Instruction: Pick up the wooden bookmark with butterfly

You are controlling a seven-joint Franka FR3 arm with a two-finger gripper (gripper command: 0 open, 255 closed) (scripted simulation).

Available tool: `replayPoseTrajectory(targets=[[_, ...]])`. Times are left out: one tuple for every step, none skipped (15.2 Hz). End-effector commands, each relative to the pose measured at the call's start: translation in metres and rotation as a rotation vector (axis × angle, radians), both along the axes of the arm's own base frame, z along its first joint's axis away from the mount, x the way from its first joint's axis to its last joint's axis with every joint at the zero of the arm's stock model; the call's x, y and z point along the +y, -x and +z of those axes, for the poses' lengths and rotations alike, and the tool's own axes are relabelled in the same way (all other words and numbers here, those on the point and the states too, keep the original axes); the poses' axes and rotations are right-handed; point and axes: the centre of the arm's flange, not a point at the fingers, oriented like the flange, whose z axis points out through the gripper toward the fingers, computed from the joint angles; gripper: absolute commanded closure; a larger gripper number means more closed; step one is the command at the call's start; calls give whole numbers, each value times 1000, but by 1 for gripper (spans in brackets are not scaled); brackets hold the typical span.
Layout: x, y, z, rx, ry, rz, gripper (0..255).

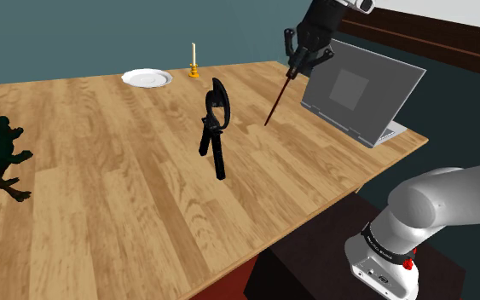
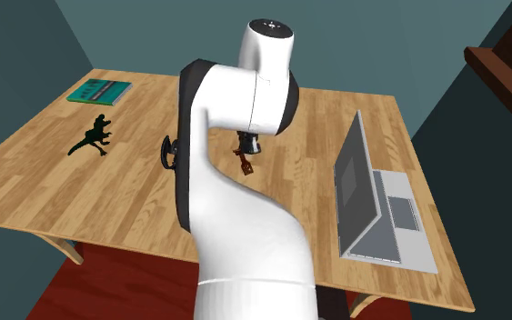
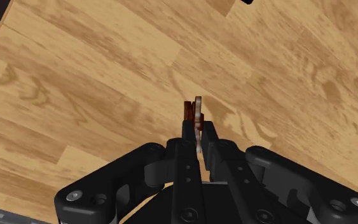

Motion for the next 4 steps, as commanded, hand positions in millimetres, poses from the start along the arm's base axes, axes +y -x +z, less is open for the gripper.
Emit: replayPoseTrajectory(targets=[[1, -1, 12, 0, 0, 0, 255], [1, -1, 17, 0, 0, 0, 255], [1, -1, 18, 0, 0, 0, 255], [1, -1, 18, 0, 0, 0, 255]])
